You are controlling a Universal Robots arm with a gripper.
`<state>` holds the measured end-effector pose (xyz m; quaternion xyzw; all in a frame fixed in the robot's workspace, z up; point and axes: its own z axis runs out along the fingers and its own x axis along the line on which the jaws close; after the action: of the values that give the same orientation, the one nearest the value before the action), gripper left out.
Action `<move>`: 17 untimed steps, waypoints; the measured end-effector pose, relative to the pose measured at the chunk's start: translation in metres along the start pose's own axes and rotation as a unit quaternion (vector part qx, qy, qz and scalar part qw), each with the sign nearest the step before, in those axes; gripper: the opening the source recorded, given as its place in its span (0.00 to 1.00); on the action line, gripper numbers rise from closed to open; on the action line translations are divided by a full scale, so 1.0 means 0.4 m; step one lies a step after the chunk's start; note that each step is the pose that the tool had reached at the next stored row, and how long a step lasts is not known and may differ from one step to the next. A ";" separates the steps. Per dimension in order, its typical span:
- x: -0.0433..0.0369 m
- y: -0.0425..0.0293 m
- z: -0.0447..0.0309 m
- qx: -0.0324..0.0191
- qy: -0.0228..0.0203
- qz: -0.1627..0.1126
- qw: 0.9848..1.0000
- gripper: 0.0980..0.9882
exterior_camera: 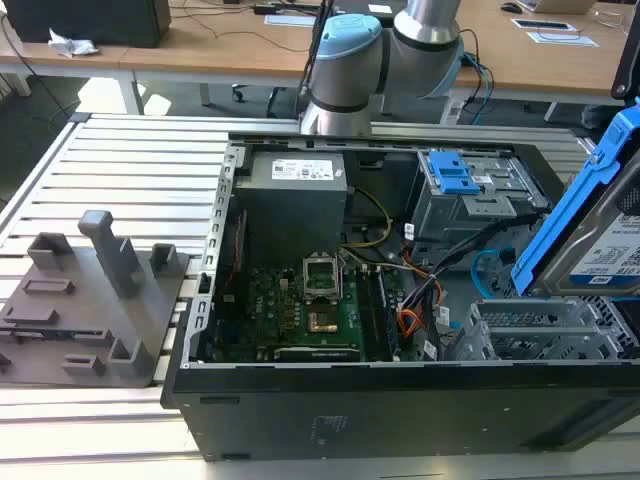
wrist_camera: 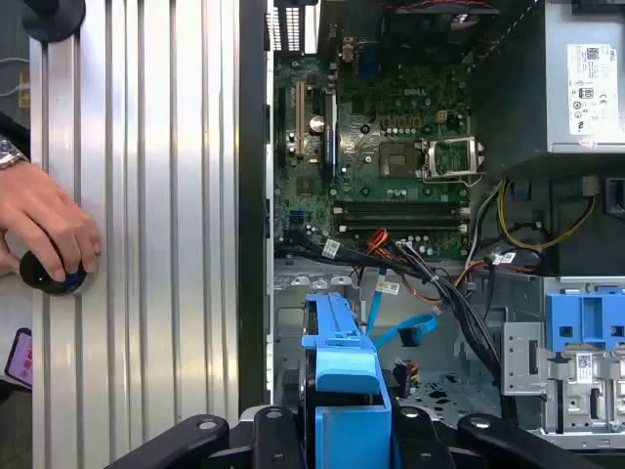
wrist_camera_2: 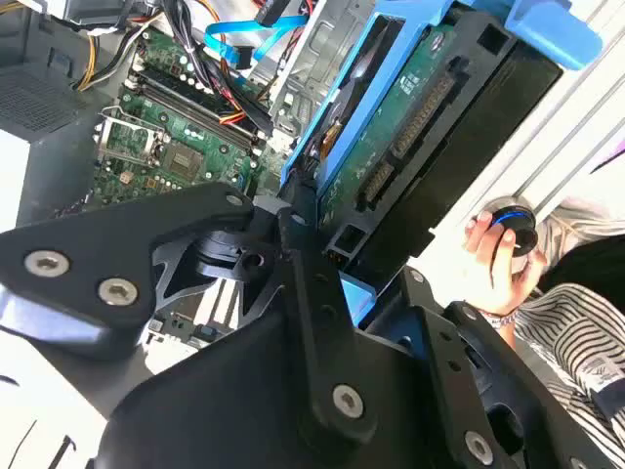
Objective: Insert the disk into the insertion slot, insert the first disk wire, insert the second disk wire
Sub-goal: 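Insert the disk into the insertion slot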
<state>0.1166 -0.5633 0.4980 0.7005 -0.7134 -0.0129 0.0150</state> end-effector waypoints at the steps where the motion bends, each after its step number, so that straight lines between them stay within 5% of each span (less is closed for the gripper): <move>1: 0.000 0.000 0.001 0.000 0.000 0.000 1.000 0.30; 17: 0.000 -0.002 0.046 0.000 0.000 0.000 1.000 0.30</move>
<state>0.1166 -0.5633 0.4796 0.7005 -0.7134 -0.0129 0.0150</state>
